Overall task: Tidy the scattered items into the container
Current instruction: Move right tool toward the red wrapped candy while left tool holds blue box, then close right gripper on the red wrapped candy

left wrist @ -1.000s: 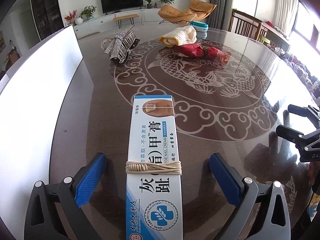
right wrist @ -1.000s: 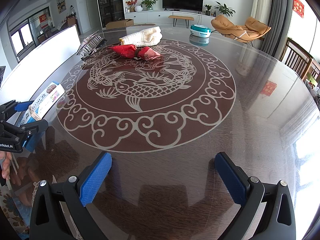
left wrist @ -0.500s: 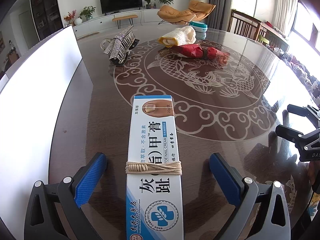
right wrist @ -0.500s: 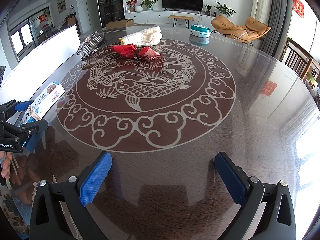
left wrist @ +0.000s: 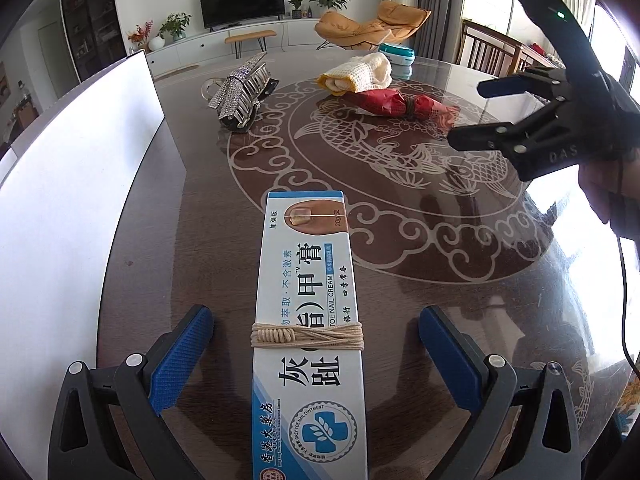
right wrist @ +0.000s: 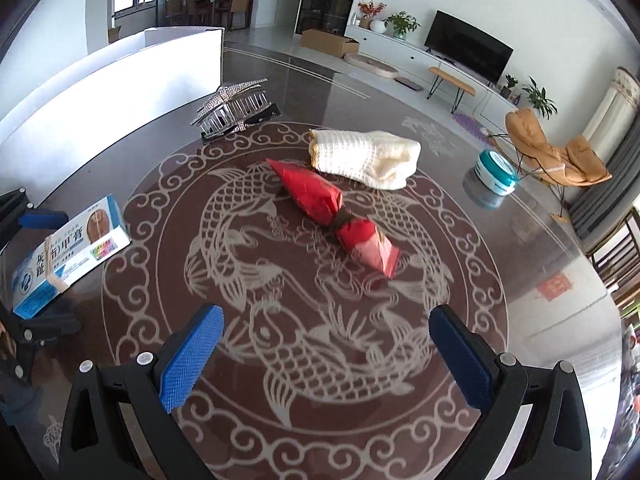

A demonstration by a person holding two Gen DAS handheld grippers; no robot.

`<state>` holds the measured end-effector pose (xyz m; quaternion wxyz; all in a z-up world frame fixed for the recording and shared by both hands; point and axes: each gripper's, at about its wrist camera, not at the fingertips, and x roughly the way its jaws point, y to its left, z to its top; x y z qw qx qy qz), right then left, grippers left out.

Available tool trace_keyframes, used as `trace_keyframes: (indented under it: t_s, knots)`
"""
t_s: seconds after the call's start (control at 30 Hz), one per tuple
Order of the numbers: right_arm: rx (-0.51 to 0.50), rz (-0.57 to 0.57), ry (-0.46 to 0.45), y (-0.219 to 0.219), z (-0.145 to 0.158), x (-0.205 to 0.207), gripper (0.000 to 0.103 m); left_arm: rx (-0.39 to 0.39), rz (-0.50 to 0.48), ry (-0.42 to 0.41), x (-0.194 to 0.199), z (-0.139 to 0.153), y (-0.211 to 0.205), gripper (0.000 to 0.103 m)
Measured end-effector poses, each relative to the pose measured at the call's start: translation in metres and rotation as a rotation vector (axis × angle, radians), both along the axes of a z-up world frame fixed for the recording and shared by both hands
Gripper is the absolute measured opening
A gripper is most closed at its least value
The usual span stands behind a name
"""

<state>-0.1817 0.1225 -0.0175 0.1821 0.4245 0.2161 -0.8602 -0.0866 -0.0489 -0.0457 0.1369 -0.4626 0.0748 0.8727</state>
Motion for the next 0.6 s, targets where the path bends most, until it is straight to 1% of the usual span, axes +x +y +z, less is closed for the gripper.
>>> trace_keyframes:
  t_s: [0.13, 0.27, 0.3, 0.33, 0.37, 0.4, 0.43, 0.5, 0.6]
  knots:
    - [0.039, 0.023, -0.015, -0.019, -0.007, -0.046, 0.103, 0.000, 0.000, 0.000, 0.000, 0.000, 0.000, 0.103]
    - [-0.030, 0.027, -0.101, -0.014, -0.021, -0.075, 0.101, 0.001, 0.000, 0.000, 0.000, 0.000, 0.000, 0.103]
    - [-0.063, 0.030, -0.130, -0.011, -0.024, -0.080, 0.092, 0.002, 0.000, 0.000, 0.000, 0.000, 0.000, 0.103]
    - [-0.102, 0.033, -0.168, -0.007, -0.027, -0.083, 0.072, 0.002, -0.001, -0.001, 0.000, 0.000, 0.000, 0.103]
    - [-0.135, 0.032, -0.189, -0.003, -0.029, -0.086, 0.066, 0.001, -0.001, -0.001, 0.000, 0.000, 0.000, 0.103]
    - [-0.150, 0.028, -0.191, 0.001, -0.029, -0.086, 0.054, 0.002, 0.000, -0.001, 0.000, 0.000, 0.000, 0.103]
    - [-0.156, 0.022, -0.185, 0.004, -0.029, -0.086, 0.036, 0.002, 0.000, 0.000, 0.000, 0.000, 0.000, 0.103]
    - [-0.194, 0.017, -0.197, 0.010, -0.028, -0.083, 0.023, 0.002, 0.001, 0.000, 0.000, 0.000, 0.000, 0.103]
    - [-0.216, 0.008, -0.187, 0.014, -0.030, -0.066, 0.023, 0.003, 0.001, 0.000, 0.000, 0.000, -0.001, 0.103]
